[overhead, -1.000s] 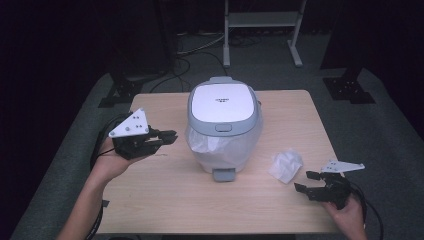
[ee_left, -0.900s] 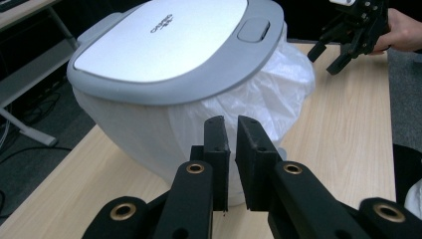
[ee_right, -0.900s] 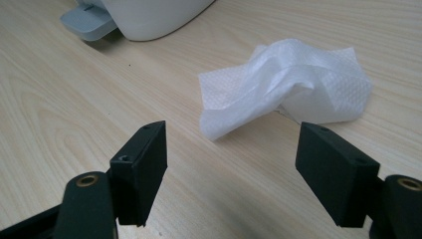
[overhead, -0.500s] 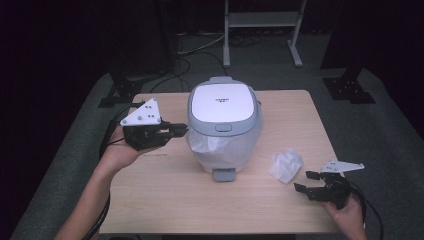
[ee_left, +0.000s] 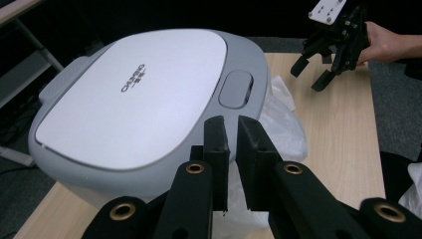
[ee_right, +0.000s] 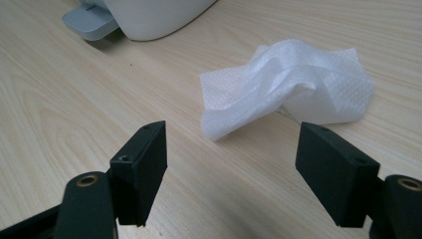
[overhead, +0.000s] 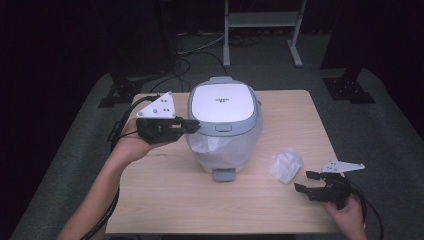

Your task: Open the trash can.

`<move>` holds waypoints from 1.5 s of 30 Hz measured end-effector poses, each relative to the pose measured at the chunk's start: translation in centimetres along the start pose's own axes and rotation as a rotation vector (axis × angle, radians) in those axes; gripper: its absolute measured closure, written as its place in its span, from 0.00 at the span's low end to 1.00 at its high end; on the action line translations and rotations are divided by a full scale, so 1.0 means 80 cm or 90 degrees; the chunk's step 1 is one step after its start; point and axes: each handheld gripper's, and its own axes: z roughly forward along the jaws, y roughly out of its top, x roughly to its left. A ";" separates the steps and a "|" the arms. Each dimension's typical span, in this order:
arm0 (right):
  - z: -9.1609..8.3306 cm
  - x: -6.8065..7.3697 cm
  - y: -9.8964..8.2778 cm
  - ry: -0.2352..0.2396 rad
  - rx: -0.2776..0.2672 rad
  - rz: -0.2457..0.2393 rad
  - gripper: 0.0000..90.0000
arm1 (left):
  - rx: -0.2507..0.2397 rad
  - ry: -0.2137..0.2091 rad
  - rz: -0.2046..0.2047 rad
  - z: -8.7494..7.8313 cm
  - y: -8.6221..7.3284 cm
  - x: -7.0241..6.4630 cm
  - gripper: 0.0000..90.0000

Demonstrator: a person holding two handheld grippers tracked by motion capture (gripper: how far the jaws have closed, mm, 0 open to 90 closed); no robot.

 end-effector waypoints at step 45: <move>-0.003 -0.001 0.002 0.014 -0.013 0.000 0.30 | 0.010 -0.057 0.006 0.083 0.034 0.009 0.92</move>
